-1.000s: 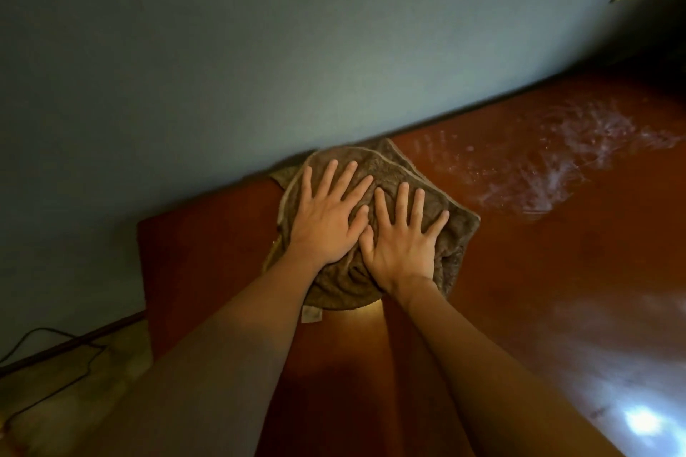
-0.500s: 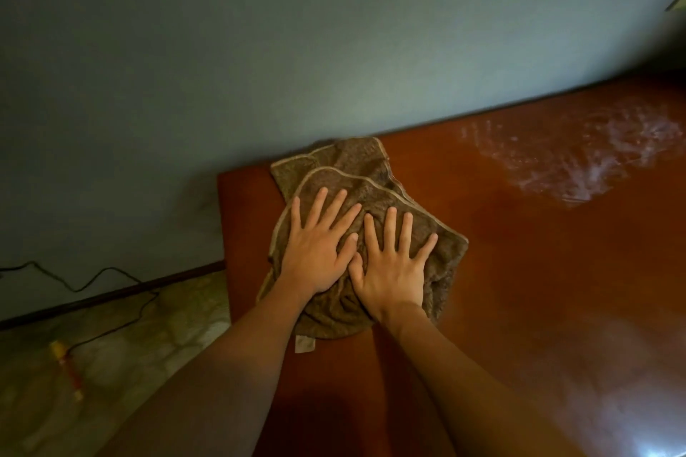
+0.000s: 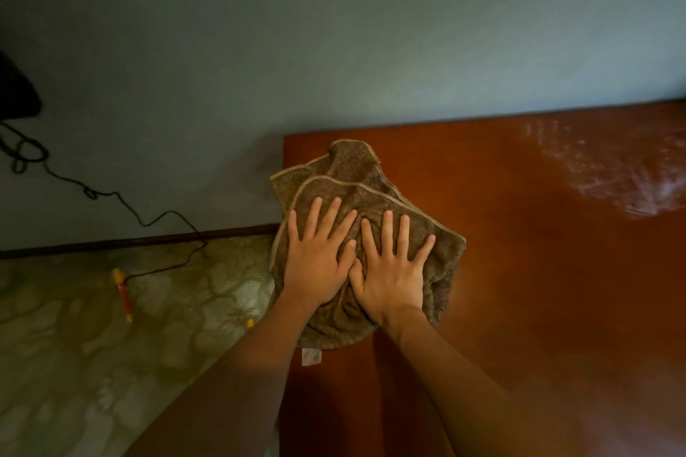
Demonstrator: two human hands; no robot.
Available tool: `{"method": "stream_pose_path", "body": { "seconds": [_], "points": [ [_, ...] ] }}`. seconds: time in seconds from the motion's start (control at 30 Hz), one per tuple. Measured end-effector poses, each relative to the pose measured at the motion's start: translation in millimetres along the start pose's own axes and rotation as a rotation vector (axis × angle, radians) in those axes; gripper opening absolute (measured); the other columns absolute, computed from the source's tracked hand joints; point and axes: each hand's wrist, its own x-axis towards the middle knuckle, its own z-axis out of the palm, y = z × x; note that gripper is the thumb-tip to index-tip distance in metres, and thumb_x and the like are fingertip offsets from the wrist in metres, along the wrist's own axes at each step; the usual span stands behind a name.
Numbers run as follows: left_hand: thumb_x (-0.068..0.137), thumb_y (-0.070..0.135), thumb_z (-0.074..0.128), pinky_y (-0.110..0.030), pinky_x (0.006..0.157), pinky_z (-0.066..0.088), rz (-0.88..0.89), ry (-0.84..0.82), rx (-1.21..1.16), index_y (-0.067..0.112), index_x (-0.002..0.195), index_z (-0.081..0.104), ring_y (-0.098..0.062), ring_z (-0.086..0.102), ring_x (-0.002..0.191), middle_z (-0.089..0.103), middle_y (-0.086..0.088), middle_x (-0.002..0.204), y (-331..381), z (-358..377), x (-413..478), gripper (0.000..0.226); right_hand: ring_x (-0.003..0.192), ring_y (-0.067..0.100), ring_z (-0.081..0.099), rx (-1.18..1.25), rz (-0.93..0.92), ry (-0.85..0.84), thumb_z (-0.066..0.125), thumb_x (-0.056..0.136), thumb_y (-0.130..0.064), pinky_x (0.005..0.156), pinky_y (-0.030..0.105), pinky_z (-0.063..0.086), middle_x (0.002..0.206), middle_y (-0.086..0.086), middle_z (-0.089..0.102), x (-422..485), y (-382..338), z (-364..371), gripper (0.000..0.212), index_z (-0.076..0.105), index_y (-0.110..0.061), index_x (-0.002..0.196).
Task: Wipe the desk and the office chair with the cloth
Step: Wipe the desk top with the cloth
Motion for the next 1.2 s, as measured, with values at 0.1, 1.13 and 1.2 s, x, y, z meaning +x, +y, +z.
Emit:
{"method": "stream_pose_path", "body": {
  "seconds": [0.1,1.13,1.2],
  "points": [
    [0.104,0.052,0.015,-0.064,0.12,0.003,-0.04,-0.015,0.007,0.036,0.158,0.022,-0.023,-0.007,0.155,0.01,0.003,0.169,-4.8,-0.4,-17.5,0.057,0.152,0.041,-0.014,-0.001,-0.038,-0.012,0.007,0.098,-0.059,0.109,0.077,-0.002,0.167,0.015,-0.012,-10.5,-9.5,0.1,0.071,-0.001,-0.026,0.161],
    [0.103,0.045,0.011,-0.061,0.122,0.002,-0.129,-0.129,0.075,0.032,0.159,0.013,-0.03,-0.008,0.155,0.002,-0.005,0.169,83.3,5.6,-105.5,0.058,0.155,0.035,0.0,0.083,-0.123,-0.017,0.016,0.099,-0.057,0.113,0.074,0.001,0.167,0.012,0.003,-114.3,47.3,17.4,0.069,0.01,-0.023,0.159],
    [0.103,0.046,0.011,-0.06,0.122,0.0,-0.118,-0.145,0.047,0.033,0.159,0.013,-0.03,-0.009,0.155,0.001,-0.004,0.169,94.4,5.7,-102.8,0.058,0.155,0.035,-0.001,0.072,-0.126,-0.02,0.014,0.099,-0.057,0.113,0.074,0.001,0.167,0.012,0.003,-117.2,59.5,17.7,0.07,0.009,-0.023,0.159]
  ]
}}
